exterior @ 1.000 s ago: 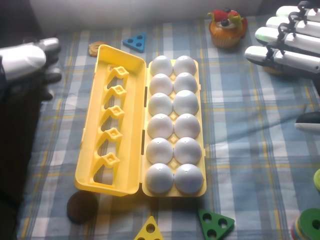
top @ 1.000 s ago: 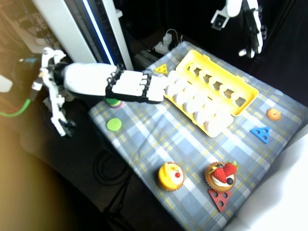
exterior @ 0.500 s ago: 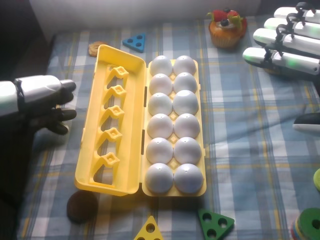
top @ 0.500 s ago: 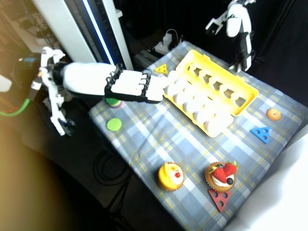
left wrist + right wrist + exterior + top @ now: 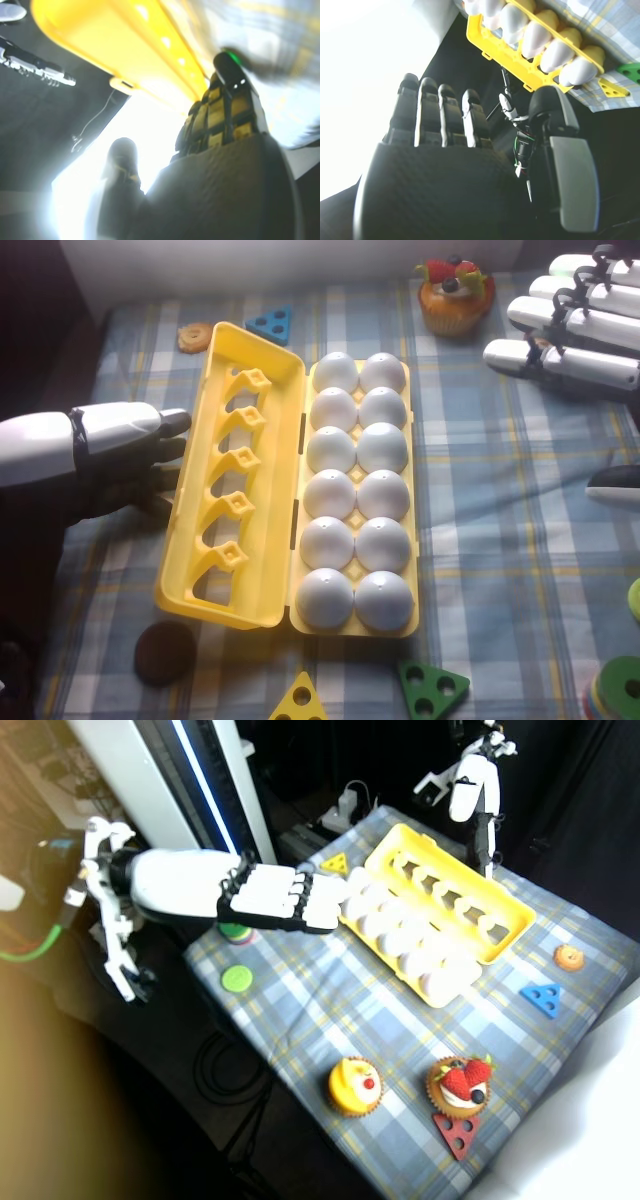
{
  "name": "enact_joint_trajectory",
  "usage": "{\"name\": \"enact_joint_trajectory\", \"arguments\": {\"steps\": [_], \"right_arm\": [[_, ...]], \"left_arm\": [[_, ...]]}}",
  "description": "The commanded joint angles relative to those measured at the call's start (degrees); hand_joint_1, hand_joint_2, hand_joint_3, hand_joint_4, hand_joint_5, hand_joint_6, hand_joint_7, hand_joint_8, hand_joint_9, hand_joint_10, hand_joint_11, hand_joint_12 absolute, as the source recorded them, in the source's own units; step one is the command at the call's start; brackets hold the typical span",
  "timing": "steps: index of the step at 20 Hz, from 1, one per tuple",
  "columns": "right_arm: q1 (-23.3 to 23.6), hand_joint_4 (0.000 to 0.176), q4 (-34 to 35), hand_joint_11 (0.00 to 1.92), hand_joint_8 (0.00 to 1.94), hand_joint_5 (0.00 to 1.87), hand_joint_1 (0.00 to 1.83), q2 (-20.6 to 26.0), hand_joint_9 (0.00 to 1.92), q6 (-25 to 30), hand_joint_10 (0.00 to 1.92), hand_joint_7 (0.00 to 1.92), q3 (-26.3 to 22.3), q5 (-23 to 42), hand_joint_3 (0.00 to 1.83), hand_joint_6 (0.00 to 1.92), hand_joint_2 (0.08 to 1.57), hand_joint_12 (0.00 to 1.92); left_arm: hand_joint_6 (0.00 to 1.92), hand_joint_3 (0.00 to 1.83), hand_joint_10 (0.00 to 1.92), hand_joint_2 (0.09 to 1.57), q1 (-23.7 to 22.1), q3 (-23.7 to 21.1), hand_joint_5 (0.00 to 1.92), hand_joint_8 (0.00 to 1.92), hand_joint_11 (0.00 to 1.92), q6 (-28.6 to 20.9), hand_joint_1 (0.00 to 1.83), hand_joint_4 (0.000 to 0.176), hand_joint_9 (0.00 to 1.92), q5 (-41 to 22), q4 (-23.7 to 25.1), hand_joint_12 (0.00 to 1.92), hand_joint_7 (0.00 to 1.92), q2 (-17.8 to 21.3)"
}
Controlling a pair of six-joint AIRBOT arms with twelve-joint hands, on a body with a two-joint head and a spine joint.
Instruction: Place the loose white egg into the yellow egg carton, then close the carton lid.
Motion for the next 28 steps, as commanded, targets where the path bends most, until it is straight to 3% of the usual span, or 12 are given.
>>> {"name": "enact_joint_trajectory", "arguments": {"steps": [1, 4, 6, 11, 12, 15, 18, 21, 25, 26, 27, 28], "right_arm": [[0.2, 0.02, 1.2, 0.0, 0.0, 0.0, 0.48, 0.3, 0.0, -0.3, 0.0, 0.0, -0.1, 6.7, 0.0, 0.0, 1.26, 0.0], [0.0, 0.012, 1.4, 0.0, 0.0, 0.0, 0.49, 0.4, 0.0, -0.3, 0.0, 0.0, -0.1, 6.7, 0.0, 0.0, 1.25, 0.0], [0.0, 0.033, 1.5, 0.0, 0.0, 0.0, 0.51, 0.4, 0.0, -0.3, 0.0, 0.0, 0.0, 6.7, 0.0, 0.0, 1.24, 0.0], [0.0, 0.034, 1.6, 0.0, 0.0, 0.0, 0.49, 0.4, 0.0, -0.3, 0.0, 0.0, -0.1, 6.7, 0.0, 0.0, 1.24, 0.0], [0.0, 0.025, 1.6, 0.0, 0.0, 0.0, 0.45, 0.4, 0.0, -0.3, 0.0, 0.0, -0.1, 6.7, 0.0, 0.0, 1.24, 0.0], [0.0, 0.014, 1.7, 0.0, 0.0, 0.0, 0.38, 0.6, 0.0, -0.3, 0.0, 0.0, -0.1, 6.7, 0.0, 0.0, 1.25, 0.0], [0.0, 0.015, 1.8, 0.04, 0.0, 0.0, 0.35, 0.6, 0.0, -0.3, 0.0, 0.0, -0.1, 6.7, 0.0, 0.0, 1.24, 0.03], [0.0, 0.011, 1.9, 0.0, 0.0, 0.0, 0.42, 0.6, 0.0, -0.3, 0.0, 0.0, -0.1, 6.7, 0.0, 0.0, 1.25, 0.4], [-0.1, 0.0, 2.1, 0.0, 0.0, 0.0, 0.39, 0.6, 0.0, -0.3, 0.0, 0.0, 0.0, 6.7, 0.0, 0.0, 1.25, 0.67], [-0.2, 0.001, 2.3, 0.0, 0.0, 0.0, 0.39, 0.6, 0.0, -0.3, 0.0, 0.0, 0.0, 6.7, 0.0, 0.0, 1.25, 0.78], [-0.3, 0.012, 2.4, 0.0, 0.0, 0.0, 0.37, 0.5, 0.0, -0.3, 0.0, 0.0, 0.0, 6.7, 0.0, 0.0, 1.25, 0.85], [-0.3, 0.012, 2.4, 0.0, 0.0, 0.0, 0.37, 0.5, 0.0, -0.3, 0.0, 0.0, 0.0, 6.7, 0.0, 0.0, 1.25, 0.85]], "left_arm": [[0.0, 0.0, 0.03, 1.21, -0.6, -0.4, 0.0, 0.0, 0.14, -0.8, 0.0, 0.037, 0.28, -8.7, -1.2, 1.1, 0.0, -0.4], [0.0, 0.01, 0.02, 1.22, -1.6, -1.8, 0.0, 0.0, 0.15, -0.4, 0.0, 0.022, 0.28, -12.9, -1.3, 1.14, 0.0, 0.7], [0.0, 0.0, 0.02, 1.22, -3.5, -3.5, 0.0, 0.0, 0.1, 1.5, 0.0, 0.067, 0.3, -15.5, -0.2, 1.26, 0.0, 1.8], [0.0, 0.01, 0.0, 1.26, -9.2, -4.9, 0.0, 0.0, 0.0, 1.4, 0.0, 0.111, 0.26, -14.1, 7.1, 1.31, 0.0, 1.6], [0.0, 0.0, 0.0, 1.24, -10.9, -4.7, 0.0, 0.0, 0.0, 0.6, 0.0, 0.084, 0.21, -12.8, 9.9, 1.31, 0.0, 1.0], [0.0, 0.02, 0.0, 1.29, -15.7, -2.8, 0.0, 0.0, 0.0, -3.7, 0.0, 0.09, 0.13, -8.7, 17.4, 1.4, 0.0, -1.7], [0.0, 0.01, 0.0, 1.32, -20.3, 0.2, 0.0, 0.0, 0.0, -10.0, 0.0, 0.036, 0.1, -4.0, 26.7, 1.45, 0.0, -5.8], [0.0, 0.01, 0.02, 1.33, -22.7, 2.5, 0.0, 0.0, 0.0, -15.1, 0.0, 0.063, 0.04, -1.6, 33.6, 1.29, 0.0, -9.5], [0.0, 0.0, 0.03, 1.37, -25.8, 4.7, 0.0, 0.0, 0.0, -20.7, 0.0, 0.039, 0.08, 1.0, 42.3, 1.39, 0.0, -12.7], [0.0, 0.0, 0.02, 1.35, -26.5, 5.1, 0.0, 0.0, 0.0, -21.6, 0.0, 0.062, 0.06, 1.4, 43.8, 1.37, 0.0, -13.1], [0.0, 0.0, 0.01, 1.35, -27.8, 6.0, 0.0, 0.0, 0.0, -24.4, 0.0, 0.023, 0.03, 2.0, 47.4, 1.26, 0.0, -13.9], [0.0, 0.0, 0.01, 1.35, -28.3, 6.2, 0.0, 0.0, 0.0, -25.5, 0.0, 0.023, 0.03, 2.2, 49.0, 1.26, 0.0, -14.2]]}}
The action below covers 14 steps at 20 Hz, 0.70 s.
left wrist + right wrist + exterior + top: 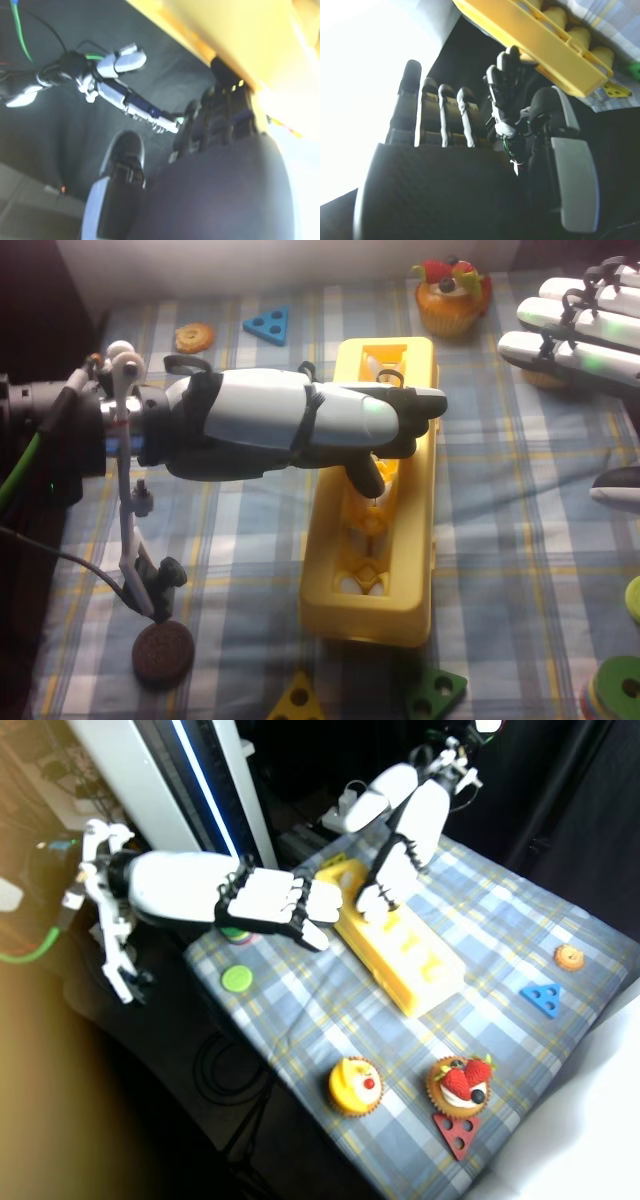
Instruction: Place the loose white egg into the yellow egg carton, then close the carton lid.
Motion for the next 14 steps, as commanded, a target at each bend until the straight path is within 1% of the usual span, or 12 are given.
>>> {"name": "enact_joint_trajectory", "arguments": {"steps": [1, 3, 4, 5, 7, 8, 9, 10, 11, 12, 13, 14], "right_arm": [[0.4, 0.005, 0.8, 0.0, 0.0, 0.0, 0.35, 0.3, 0.0, -0.2, 0.0, 0.0, 0.0, 6.9, 0.0, 0.0, 1.25, 0.87], [0.4, 0.032, 0.9, 0.0, 0.0, 0.0, 0.37, 0.3, 0.0, -0.2, 0.0, 0.0, 0.1, 6.9, 0.0, 0.0, 1.25, 0.86], [0.4, 0.028, 0.8, 0.0, 0.0, 0.0, 0.37, 0.3, 0.0, -0.2, 0.0, 0.0, 0.1, 6.9, 0.0, 0.0, 1.25, 0.86], [0.4, 0.011, 0.8, 0.0, 0.0, 0.0, 0.36, 0.4, 0.0, -0.2, 0.0, 0.0, 0.0, 6.9, 0.0, 0.0, 1.25, 0.86], [0.4, 0.014, 0.9, 0.0, 0.0, 0.0, 0.33, 0.5, 0.0, -0.2, 0.0, 0.0, 0.0, 7.2, 0.0, 0.0, 1.25, 0.96], [0.3, 0.038, 0.9, 0.0, 0.0, 0.0, 0.33, 0.7, 0.0, -0.2, 0.0, 0.0, -0.2, 7.5, 0.0, 0.0, 1.27, 1.09], [0.3, 0.04, 1.0, 0.0, 0.0, 0.0, 0.33, 1.0, 0.0, -0.2, 0.0, 0.0, -0.4, 7.8, 0.01, 0.0, 1.28, 1.06], [0.1, 0.054, 1.1, 0.0, 0.0, 0.0, 0.38, 1.5, 0.0, -0.2, 0.0, 0.0, -0.6, 8.7, 0.0, 0.0, 1.27, 0.72], [-0.2, 0.075, 1.4, 0.0, 0.0, 0.0, 0.43, 1.9, 0.0, -0.2, 0.0, 0.0, -0.8, 9.5, 0.0, 0.0, 1.26, 0.14], [-0.7, 0.075, 1.7, 0.0, 0.0, 0.0, 0.43, 2.3, 0.0, -0.3, 0.0, 0.0, -1.0, 10.2, 0.0, 0.0, 1.26, 0.14], [-1.7, 0.092, 3.2, 0.0, 0.0, 0.0, 0.45, 3.1, 0.0, -1.8, 0.0, 0.0, -1.7, 11.8, 0.0, 0.0, 1.25, 0.03], [-2.3, 0.102, 4.5, 0.0, 0.0, 0.0, 0.49, 3.6, 0.0, -3.4, 0.0, 0.0, -2.2, 12.8, 0.0, 0.0, 1.24, 0.0]], "left_arm": [[0.0, 0.0, 0.02, 1.33, -0.9, 0.3, 0.0, 0.0, 0.0, -1.4, 0.0, 0.023, 0.05, -1.0, 0.3, 1.28, 0.0, -0.9], [0.0, 0.0, 0.01, 1.37, -1.9, 0.4, 0.0, 0.0, 0.0, -2.2, 0.0, 0.035, 0.05, -1.0, 2.0, 1.22, 0.0, -1.0], [0.0, 0.0, 0.03, 1.34, -2.3, 0.3, 0.0, 0.0, 0.0, -1.7, 0.0, 0.03, 0.08, -1.3, 1.2, 1.32, 0.0, -0.3], [0.0, 0.0, 0.03, 1.32, -3.1, -0.6, 0.0, 0.0, 0.0, 0.0, 0.0, 0.028, 0.08, -1.5, -0.2, 1.26, 0.0, 1.3], [0.0, 0.0, 0.01, 1.3, -4.3, -3.1, 0.0, 0.0, 0.0, 3.6, 0.0, 0.043, 0.04, -1.6, -2.1, 1.02, 0.0, 4.6], [0.0, 0.01, 0.01, 1.35, -5.0, -4.8, 0.0, 0.0, 0.0, 6.1, 0.0, 0.025, 0.05, -1.9, -3.6, 0.93, 0.0, 6.6], [0.0, 0.02, 0.01, 1.37, -5.2, -5.9, 0.0, 0.0, 0.0, 8.1, 0.0, 0.017, 0.05, -2.3, -5.0, 0.92, 0.0, 8.1], [0.0, 0.01, 0.01, 1.39, -5.6, -7.6, 0.0, 0.0, 0.0, 11.4, 0.0, 0.004, 0.06, -2.8, -7.3, 0.95, 0.0, 10.3], [0.0, 0.01, 0.01, 1.4, -5.9, -8.8, 0.0, 0.0, 0.0, 13.9, 0.0, 0.012, 0.06, -2.9, -8.8, 1.09, 0.0, 11.8], [0.0, 0.01, 0.01, 1.4, -6.0, -9.8, 0.0, 0.0, 0.0, 16.4, 0.0, 0.012, 0.06, -3.1, -10.5, 1.09, 0.0, 13.1], [0.0, 0.0, 0.02, 1.4, -6.0, -11.2, 0.0, 0.0, 0.0, 20.2, 0.0, 0.033, 0.07, -3.7, -13.8, 1.19, 0.0, 15.2], [0.0, 0.01, 0.01, 1.44, -6.0, -11.7, 0.01, 0.0, 0.0, 22.4, 0.0, 0.02, 0.03, -4.0, -15.6, 1.08, 0.0, 16.0]]}}
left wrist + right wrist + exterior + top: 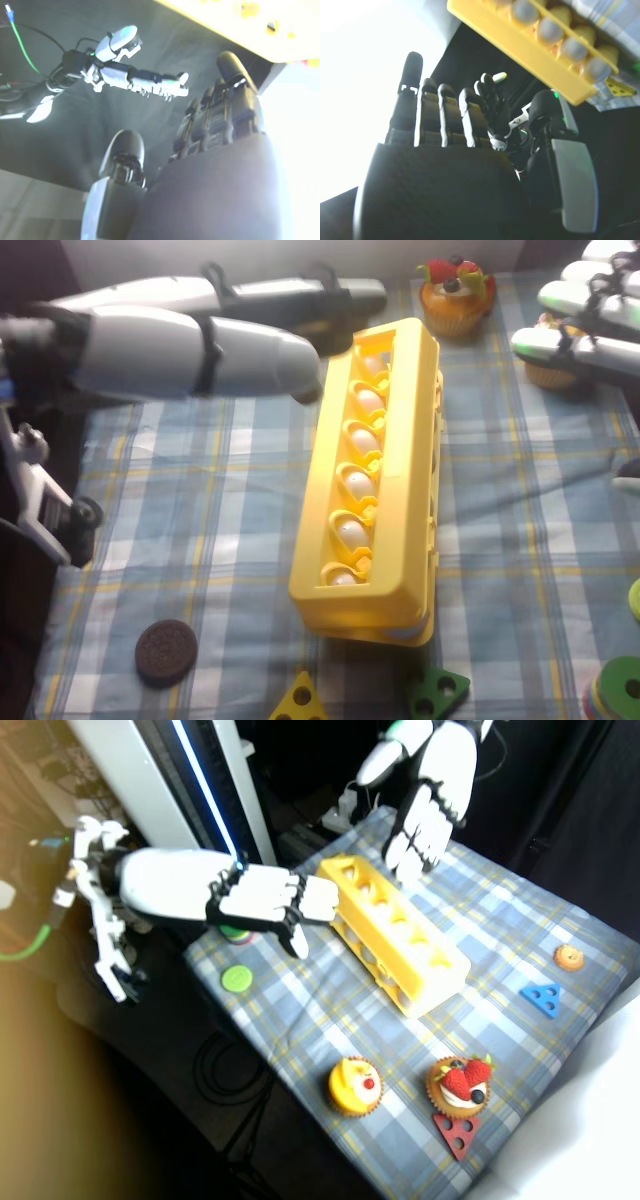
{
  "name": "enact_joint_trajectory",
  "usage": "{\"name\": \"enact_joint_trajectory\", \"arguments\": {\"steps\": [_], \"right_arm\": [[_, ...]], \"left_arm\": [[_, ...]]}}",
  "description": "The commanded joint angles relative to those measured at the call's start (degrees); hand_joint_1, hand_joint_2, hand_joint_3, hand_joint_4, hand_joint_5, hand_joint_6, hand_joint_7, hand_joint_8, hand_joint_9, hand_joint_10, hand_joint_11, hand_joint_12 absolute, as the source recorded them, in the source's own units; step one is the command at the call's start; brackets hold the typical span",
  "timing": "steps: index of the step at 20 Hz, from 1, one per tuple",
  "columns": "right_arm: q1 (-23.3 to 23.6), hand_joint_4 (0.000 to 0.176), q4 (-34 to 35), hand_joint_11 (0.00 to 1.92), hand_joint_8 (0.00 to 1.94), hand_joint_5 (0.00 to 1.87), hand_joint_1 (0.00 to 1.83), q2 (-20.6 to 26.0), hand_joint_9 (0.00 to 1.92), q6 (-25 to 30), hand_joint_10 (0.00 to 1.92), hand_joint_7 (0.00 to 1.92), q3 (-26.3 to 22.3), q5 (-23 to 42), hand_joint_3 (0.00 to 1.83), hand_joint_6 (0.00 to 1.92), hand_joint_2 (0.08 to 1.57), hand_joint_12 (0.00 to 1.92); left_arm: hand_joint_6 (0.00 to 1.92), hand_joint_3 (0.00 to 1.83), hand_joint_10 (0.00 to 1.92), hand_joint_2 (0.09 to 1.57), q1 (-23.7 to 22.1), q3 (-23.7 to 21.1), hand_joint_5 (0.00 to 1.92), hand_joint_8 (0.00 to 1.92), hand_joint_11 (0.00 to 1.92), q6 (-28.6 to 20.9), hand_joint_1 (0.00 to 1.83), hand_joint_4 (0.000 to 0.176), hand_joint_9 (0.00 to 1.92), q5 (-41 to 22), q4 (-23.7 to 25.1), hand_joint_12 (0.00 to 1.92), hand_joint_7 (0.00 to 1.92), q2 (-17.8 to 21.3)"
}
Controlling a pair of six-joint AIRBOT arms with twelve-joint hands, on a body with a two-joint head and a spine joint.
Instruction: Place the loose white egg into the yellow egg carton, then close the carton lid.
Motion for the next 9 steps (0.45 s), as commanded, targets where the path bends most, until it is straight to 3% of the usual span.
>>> {"name": "enact_joint_trajectory", "arguments": {"steps": [1, 2, 3, 4, 5, 6, 7, 8, 9], "right_arm": [[-0.1, 0.102, 1.9, 0.0, 0.0, 0.0, 0.49, 0.8, 0.0, -1.3, 0.0, 0.0, -0.3, 9.3, 0.0, 0.0, 1.24, 0.0], [-0.9, 0.102, 2.6, 0.0, 0.0, 0.0, 0.49, 1.0, 0.0, -1.3, 0.0, 0.0, -0.5, 10.4, 0.0, 0.0, 1.24, 0.0], [-1.3, 0.087, 3.3, 0.0, 0.0, 0.0, 0.51, 1.1, 0.0, -1.4, 0.0, 0.0, -0.5, 11.1, 0.0, 0.0, 1.23, 0.0], [-1.4, 0.085, 3.8, 0.0, 0.0, 0.0, 0.52, 1.0, 0.0, -1.7, 0.0, 0.0, -0.5, 11.5, 0.0, 0.0, 1.21, 0.0], [-1.5, 0.081, 4.3, 0.0, 0.0, 0.0, 0.52, 0.8, 0.0, -2.4, 0.0, 0.0, -0.5, 11.8, 0.0, 0.0, 1.19, 0.0], [-1.5, 0.081, 5.0, 0.0, 0.0, 0.0, 0.52, 0.6, 0.0, -3.0, 0.0, 0.0, -0.5, 12.3, 0.0, 0.0, 1.19, 0.0], [-1.5, 0.09, 5.7, 0.0, 0.0, 0.0, 0.57, 0.4, 0.0, -3.5, 0.0, 0.0, -0.5, 13.1, 0.0, 0.0, 1.16, 0.0], [-1.5, 0.09, 6.6, 0.0, 0.0, 0.0, 0.57, 0.2, 0.0, -4.3, 0.0, 0.0, -0.5, 13.9, 0.0, 0.0, 1.16, 0.0], [-1.5, 0.112, 7.5, 0.0, 0.0, 0.0, 0.54, 0.1, 0.0, -4.8, 0.0, 0.0, -0.5, 15.0, 0.0, 0.0, 1.14, 0.0]], "left_arm": [[0.0, 0.01, 0.01, 1.44, -0.7, -0.5, 0.01, 0.0, 0.0, 2.7, 0.0, 0.02, 0.03, -4.7, -6.4, 1.08, 0.0, 0.9], [0.0, 0.0, 0.02, 1.45, -0.1, -1.1, 0.0, 0.0, 0.0, 6.8, 0.0, 0.01, 0.04, -5.0, -10.4, 1.1, 0.0, 2.1], [0.0, 0.0, 0.0, 1.41, 1.1, -1.5, 0.0, 0.0, 0.0, 11.4, 0.06, 0.0, 0.0, -5.8, -15.7, 0.74, 0.0, 3.2], [0.0, 0.0, 0.0, 1.37, 2.8, -2.0, 0.0, 0.0, 0.0, 16.1, 0.11, 0.0, 0.0, -7.2, -21.1, 0.67, 0.0, 4.1], [0.0, 0.0, 0.0, 1.34, 4.8, -2.5, 0.0, 0.0, 0.0, 20.7, 0.14, 0.0, 0.0, -9.1, -26.6, 0.44, 0.0, 5.1], [0.0, 0.0, 0.0, 1.34, 7.1, -3.2, 0.0, 0.0, 0.0, 25.3, 0.14, 0.0, 0.0, -11.2, -32.0, 0.44, 0.0, 6.0], [0.0, 0.0, 0.0, 1.22, 9.8, -3.9, 0.0, 0.0, 0.0, 30.0, 0.26, 0.002, 0.0, -14.3, -38.0, 0.02, 0.0, 6.9], [0.0, 0.0, 0.0, 1.22, 11.7, -4.4, 0.0, 0.0, 0.0, 33.1, 0.26, 0.002, 0.0, -17.4, -42.2, 0.02, 0.0, 7.3], [0.0, 0.0, 0.0, 1.15, 13.8, -4.9, 0.0, 0.0, 0.0, 35.3, 0.3, 0.068, 0.0, -20.3, -45.6, 0.0, 0.0, 7.7]]}}
